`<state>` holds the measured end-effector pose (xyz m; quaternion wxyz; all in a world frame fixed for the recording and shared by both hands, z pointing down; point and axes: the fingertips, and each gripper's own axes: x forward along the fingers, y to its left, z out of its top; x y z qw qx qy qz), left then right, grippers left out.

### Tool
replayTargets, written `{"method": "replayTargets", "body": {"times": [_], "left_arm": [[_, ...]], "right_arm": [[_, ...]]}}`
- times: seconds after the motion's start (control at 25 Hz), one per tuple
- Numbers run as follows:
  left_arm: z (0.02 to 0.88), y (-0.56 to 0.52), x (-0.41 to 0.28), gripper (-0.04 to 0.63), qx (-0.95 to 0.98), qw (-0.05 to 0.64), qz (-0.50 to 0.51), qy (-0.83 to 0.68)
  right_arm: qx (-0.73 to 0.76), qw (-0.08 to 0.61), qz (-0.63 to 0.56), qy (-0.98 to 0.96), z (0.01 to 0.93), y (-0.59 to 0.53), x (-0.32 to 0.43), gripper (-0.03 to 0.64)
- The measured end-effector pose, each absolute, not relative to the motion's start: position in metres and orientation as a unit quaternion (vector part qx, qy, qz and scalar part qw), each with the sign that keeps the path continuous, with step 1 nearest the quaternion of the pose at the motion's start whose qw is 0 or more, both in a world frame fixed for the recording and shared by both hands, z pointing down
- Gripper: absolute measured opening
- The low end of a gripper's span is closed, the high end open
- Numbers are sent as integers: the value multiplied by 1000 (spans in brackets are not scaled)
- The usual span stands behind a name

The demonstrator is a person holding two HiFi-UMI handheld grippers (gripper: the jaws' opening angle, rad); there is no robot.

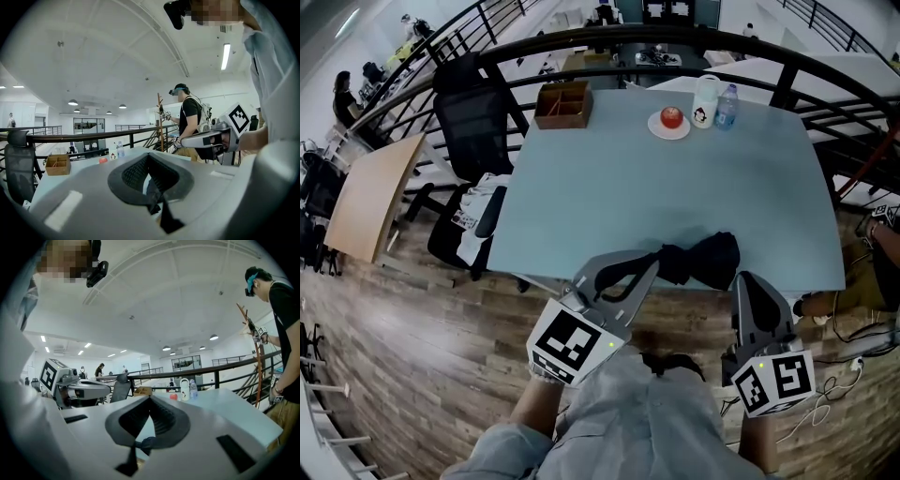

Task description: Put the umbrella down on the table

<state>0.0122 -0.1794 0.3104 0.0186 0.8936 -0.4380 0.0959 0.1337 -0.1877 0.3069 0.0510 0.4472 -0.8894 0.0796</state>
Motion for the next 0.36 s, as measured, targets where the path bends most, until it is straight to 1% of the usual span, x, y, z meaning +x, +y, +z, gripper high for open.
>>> {"method": "replayTargets", "body": {"times": [0.36], "left_arm": [[318,-173,-7,5,900,16,90,-427]], "right_arm": [[448,56,72,-890,307,-180,110,-2]]}}
